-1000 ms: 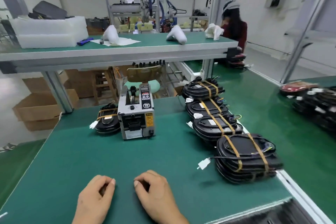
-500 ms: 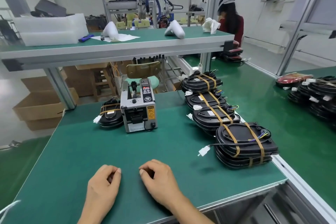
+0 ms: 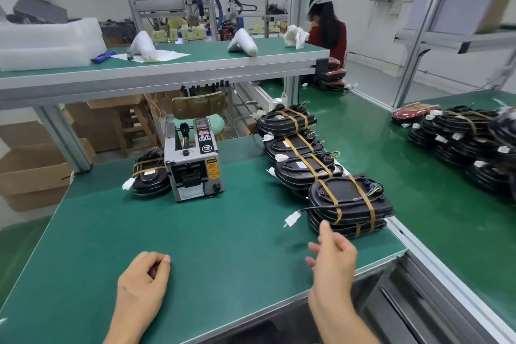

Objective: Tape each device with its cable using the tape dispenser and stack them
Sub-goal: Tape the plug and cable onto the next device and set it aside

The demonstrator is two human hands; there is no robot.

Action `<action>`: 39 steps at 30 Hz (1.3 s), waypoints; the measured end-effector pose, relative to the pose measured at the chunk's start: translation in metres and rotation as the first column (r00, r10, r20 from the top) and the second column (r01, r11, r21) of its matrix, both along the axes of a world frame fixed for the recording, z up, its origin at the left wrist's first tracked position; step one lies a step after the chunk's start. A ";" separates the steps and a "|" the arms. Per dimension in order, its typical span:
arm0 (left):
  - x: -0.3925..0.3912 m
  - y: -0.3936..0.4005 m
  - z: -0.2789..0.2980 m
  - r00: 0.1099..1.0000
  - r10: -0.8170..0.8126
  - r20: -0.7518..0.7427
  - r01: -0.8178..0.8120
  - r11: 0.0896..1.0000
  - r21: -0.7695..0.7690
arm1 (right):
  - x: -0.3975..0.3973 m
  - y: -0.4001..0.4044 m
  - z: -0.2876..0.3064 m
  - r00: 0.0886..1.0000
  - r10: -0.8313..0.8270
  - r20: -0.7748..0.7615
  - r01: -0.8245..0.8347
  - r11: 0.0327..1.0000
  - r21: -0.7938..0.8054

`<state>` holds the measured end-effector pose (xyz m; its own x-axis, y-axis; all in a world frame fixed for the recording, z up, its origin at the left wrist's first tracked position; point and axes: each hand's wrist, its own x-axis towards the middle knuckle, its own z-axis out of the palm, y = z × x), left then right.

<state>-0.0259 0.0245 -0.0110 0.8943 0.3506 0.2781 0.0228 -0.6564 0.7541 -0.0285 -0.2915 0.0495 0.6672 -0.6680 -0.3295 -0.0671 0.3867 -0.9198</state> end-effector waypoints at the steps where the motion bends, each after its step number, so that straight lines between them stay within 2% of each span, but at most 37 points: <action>1: 0.000 0.000 0.000 1.000 0.000 -0.003 0.000 1.000 -0.004 | 0.006 -0.011 0.005 0.999 -0.039 -0.027 0.040 0.999 0.029; 4: 0.000 0.000 -0.001 1.000 0.000 -0.001 0.000 1.000 -0.016 | 0.024 -0.035 0.018 0.993 -0.059 -0.104 0.071 0.991 0.116; 14: 0.000 0.004 -0.006 1.000 -0.015 0.027 0.014 1.000 0.023 | 0.056 -0.066 0.036 0.973 0.084 -0.216 0.000 0.932 0.362; 19: 0.000 0.004 -0.007 1.000 -0.015 0.026 0.015 1.000 0.002 | 0.054 -0.065 0.034 0.986 0.061 -0.158 0.003 0.926 0.378; 26: -0.002 0.001 -0.001 0.999 -0.020 0.028 0.021 0.999 -0.036 | 0.035 -0.060 0.026 0.999 -0.010 -0.036 0.018 0.973 0.232; 29: -0.004 0.000 0.000 0.999 -0.025 0.030 0.026 0.998 -0.053 | 0.032 -0.052 0.029 0.998 -0.022 0.061 0.017 0.997 0.073; 31: -0.004 0.000 0.001 1.000 -0.015 0.021 0.016 0.996 -0.088 | 0.032 -0.045 0.038 0.983 0.061 0.170 -0.045 0.994 -0.095; 33: -0.005 0.001 0.003 1.000 0.007 0.013 -0.005 0.988 -0.154 | 0.033 -0.035 0.050 0.940 0.234 0.249 -0.156 0.942 -0.298; 35: -0.006 0.003 0.005 1.000 0.030 0.005 -0.028 0.975 -0.220 | 0.037 -0.022 0.066 0.852 0.445 0.277 -0.282 0.835 -0.473; 37: -0.007 0.007 0.007 0.998 0.061 0.025 -0.050 0.948 -0.313 | 0.047 -0.004 0.081 0.733 0.649 0.204 -0.405 0.657 -0.636; 39: -0.008 0.009 0.010 0.993 0.103 0.064 -0.066 0.900 -0.431 | 0.061 0.016 0.091 0.608 0.794 0.023 -0.494 0.400 -0.772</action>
